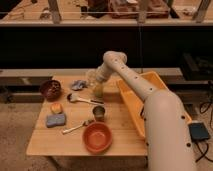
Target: Place banana in purple bowl
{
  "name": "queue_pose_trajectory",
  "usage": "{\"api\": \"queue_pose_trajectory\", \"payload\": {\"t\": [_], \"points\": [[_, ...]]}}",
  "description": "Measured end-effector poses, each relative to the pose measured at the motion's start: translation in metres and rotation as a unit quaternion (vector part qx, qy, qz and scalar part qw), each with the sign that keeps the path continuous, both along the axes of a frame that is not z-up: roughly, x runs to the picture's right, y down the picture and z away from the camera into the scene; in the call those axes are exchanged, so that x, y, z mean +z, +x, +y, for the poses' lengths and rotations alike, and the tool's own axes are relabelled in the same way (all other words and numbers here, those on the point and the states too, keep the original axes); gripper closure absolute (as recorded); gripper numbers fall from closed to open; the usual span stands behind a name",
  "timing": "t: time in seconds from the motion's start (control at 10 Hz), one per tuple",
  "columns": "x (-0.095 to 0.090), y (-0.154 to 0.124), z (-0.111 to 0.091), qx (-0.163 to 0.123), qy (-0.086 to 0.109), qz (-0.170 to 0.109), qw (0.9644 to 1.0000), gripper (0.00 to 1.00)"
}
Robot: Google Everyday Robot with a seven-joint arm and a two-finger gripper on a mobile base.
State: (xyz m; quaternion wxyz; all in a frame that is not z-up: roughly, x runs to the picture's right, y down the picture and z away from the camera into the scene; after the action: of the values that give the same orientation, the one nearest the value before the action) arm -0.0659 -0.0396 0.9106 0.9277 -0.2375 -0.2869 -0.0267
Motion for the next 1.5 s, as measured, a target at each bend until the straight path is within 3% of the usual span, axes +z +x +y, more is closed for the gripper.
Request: {"api": "queue_pose_trajectory", "payload": {"t": [0.3, 0.5, 0.8, 1.2, 1.5], "points": [[-0.048, -0.014, -0.035, 0.002, 0.028, -0.028, 0.9992, 1.00], [-0.088, -0.043, -0.061, -0.002, 0.041, -0.066, 0.9970, 1.00], [-0.127, -0.125, -0.074, -0.012, 0.044, -0.136, 0.9897, 1.00], [-0.141, -0.220, -0.061, -0.026, 0.037, -0.200, 0.9787, 1.00], [-0.130, -0.291, -0.048, -0.047, 0.033, -0.221, 0.9735, 0.94]]}}
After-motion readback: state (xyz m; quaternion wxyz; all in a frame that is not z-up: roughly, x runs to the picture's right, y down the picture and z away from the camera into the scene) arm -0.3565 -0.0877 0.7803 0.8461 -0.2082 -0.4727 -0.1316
